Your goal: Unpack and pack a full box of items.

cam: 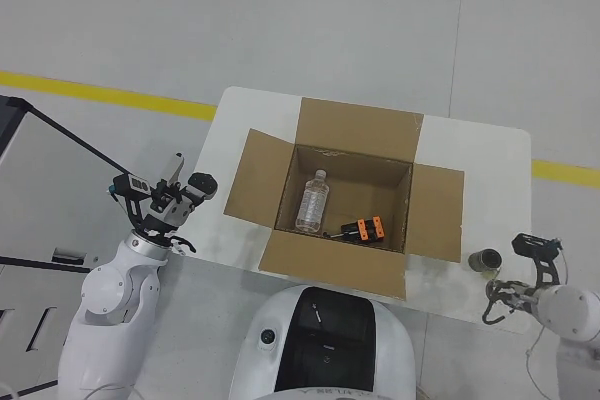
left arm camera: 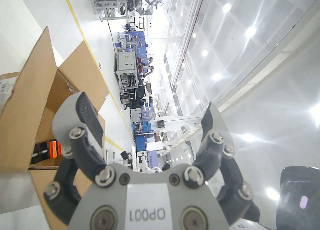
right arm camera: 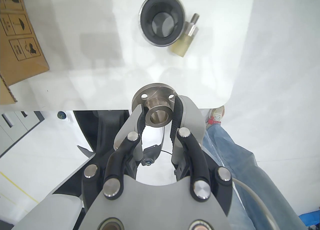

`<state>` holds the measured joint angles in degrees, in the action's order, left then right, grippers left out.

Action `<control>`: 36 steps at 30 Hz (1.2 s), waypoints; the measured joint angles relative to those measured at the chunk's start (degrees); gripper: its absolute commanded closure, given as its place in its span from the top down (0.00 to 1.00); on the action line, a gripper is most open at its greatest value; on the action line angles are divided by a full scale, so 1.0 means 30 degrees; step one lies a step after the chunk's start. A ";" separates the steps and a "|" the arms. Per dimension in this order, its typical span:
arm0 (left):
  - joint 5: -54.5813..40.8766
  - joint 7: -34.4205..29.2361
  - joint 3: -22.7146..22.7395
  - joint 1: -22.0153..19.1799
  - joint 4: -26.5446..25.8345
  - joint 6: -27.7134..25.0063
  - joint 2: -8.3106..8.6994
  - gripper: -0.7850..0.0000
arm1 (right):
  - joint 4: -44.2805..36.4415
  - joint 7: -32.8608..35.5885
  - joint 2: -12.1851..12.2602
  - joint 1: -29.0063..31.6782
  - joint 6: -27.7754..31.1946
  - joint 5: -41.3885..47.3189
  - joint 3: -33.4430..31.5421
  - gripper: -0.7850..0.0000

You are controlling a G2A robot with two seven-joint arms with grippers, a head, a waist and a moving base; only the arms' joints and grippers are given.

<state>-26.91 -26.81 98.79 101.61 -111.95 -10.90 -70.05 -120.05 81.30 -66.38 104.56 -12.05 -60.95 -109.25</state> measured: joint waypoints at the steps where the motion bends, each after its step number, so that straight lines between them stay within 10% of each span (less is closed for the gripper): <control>1: 0.0000 0.0000 0.0000 0.0000 0.0000 0.0000 0.0000 1.00 | -0.0151 0.0016 0.0024 -0.0071 -0.0036 0.0194 -0.0497 0.00; 15: 0.0000 0.0000 0.0000 0.0000 0.0000 0.0000 0.0000 1.00 | -0.2363 0.1493 0.0523 -0.4815 0.0014 0.1699 -0.0793 0.00; 36: 0.0000 0.0000 0.0000 0.0000 0.0000 0.0000 0.0000 1.00 | 0.4199 -0.0197 -0.0861 -1.4779 -0.3834 -0.0061 1.5722 0.00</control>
<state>-26.91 -26.81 98.79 101.61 -111.95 -10.90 -70.05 -107.45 80.71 -68.96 60.22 -23.55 -61.13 -62.08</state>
